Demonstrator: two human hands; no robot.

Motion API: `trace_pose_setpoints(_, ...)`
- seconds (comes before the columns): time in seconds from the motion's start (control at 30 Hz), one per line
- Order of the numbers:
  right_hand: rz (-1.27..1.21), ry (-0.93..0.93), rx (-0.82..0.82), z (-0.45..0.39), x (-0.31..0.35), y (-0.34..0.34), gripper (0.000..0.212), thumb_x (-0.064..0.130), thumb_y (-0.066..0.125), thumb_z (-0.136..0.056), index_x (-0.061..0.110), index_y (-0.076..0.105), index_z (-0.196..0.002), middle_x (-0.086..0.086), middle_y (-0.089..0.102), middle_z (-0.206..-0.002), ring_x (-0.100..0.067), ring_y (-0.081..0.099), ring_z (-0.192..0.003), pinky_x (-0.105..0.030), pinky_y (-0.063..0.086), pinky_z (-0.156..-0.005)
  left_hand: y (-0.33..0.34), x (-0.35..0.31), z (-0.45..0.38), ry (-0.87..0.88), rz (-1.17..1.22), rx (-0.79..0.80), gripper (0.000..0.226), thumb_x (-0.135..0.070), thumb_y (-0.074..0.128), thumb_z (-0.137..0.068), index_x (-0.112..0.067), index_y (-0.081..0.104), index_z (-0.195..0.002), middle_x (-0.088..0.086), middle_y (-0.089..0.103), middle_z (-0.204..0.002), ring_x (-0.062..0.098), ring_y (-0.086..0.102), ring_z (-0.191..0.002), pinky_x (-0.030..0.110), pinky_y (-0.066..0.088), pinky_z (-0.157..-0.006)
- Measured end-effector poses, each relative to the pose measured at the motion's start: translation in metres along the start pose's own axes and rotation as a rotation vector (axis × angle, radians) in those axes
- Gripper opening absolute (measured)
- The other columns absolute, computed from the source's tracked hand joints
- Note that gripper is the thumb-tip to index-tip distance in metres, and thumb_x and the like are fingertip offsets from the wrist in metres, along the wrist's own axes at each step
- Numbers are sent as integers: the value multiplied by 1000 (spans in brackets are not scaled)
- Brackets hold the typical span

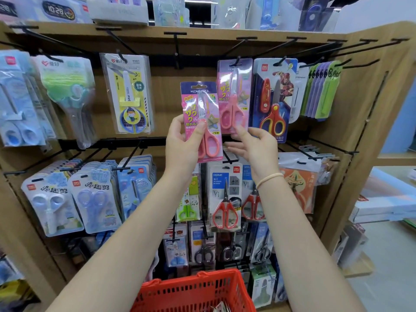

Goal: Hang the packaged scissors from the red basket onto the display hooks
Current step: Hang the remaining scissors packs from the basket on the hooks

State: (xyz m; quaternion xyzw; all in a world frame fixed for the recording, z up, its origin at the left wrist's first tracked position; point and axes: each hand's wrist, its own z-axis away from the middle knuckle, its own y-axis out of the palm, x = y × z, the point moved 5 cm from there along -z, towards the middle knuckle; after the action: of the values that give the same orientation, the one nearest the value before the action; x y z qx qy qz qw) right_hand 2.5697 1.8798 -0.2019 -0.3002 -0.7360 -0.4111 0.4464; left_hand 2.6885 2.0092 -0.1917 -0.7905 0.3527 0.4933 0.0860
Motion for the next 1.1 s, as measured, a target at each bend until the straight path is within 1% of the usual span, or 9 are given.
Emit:
trace_pose_setpoints(0.1, 99, -8, -3, 6, -2, -5, 33, 26, 67, -97, 4, 53, -117, -16, 70, -100, -21, 73, -63, -30, 60, -58, 8, -1, 1, -2, 1, 19, 15, -24, 67, -99, -27, 59, -112, 0, 75, -109, 23, 74, -99, 51, 58, -94)
trace_pose_setpoints(0.2, 227, -49, 102, 13, -1, 0, 35, 41, 62, -98, 7, 62, -108, -11, 71, -94, -17, 69, -62, -31, 57, -54, 18, -3, -2, -5, 38, 45, 19, -21, 66, -100, -20, 59, -117, -1, 75, -108, 20, 74, -97, 44, 61, -90)
trace_pose_setpoints(0.27, 219, -65, 235, 20, 1, 9, 29, 38, 64, -97, 10, 64, -102, -9, 71, -87, -22, 69, -62, -32, 54, -53, 25, -5, -4, -12, 64, 70, 22, -18, 66, -100, -15, 59, -121, 1, 75, -107, 18, 74, -95, 39, 62, -86)
trace_pose_setpoints(0.33, 179, -101, 293, 23, 4, 13, 17, 25, 64, -98, 9, 62, -101, -8, 71, -78, -23, 67, -59, -30, 53, -51, 32, -7, -5, -26, 74, 96, 23, -17, 65, -100, -13, 58, -121, 4, 75, -109, 17, 74, -94, 34, 62, -81)
trace_pose_setpoints(0.47, 127, -174, 211, 15, 13, 7, 7, 15, 60, -101, 7, 59, -100, -7, 70, -71, -19, 64, -53, -25, 51, -48, 35, -7, -7, -50, 13, 157, 29, -18, 69, -97, -16, 56, -123, 5, 78, -99, 12, 75, -82, 21, 56, -67)
trace_pose_setpoints(0.57, 138, -218, 162, 7, 24, 2, 10, 16, 60, -101, 6, 60, -100, -4, 69, -66, -16, 62, -52, -23, 50, -48, 33, -5, -9, -50, -70, 177, 37, -19, 75, -93, -14, 58, -125, 2, 79, -91, 13, 74, -79, 26, 57, -67)
trace_pose_setpoints(0.67, 170, -245, 154, 0, 32, 6, 17, 17, 60, -101, 0, 61, -105, -7, 67, -67, -14, 61, -51, -22, 49, -47, 35, -10, -13, -25, -44, 171, 37, -18, 76, -92, -15, 55, -122, 1, 76, -79, 15, 72, -65, 25, 57, -63)
trace_pose_setpoints(0.87, 175, -252, 152, -4, 32, 5, 16, 17, 60, -101, 2, 62, -106, -7, 69, -69, -13, 62, -52, -21, 50, -48, 37, -13, -14, 29, -44, 177, 32, -17, 76, -93, -20, 56, -118, 4, 76, -80, 18, 73, -66, 25, 58, -63)
trace_pose_setpoints(1.1, 154, -291, 154, -2, 28, 3, 12, 14, 58, -102, 2, 61, -105, -10, 69, -71, -15, 61, -51, -23, 49, -47, 36, -8, -9, 99, -38, 179, 33, -9, 73, -93, -15, 56, -121, 0, 74, -74, 18, 72, -64, 22, 53, -59)
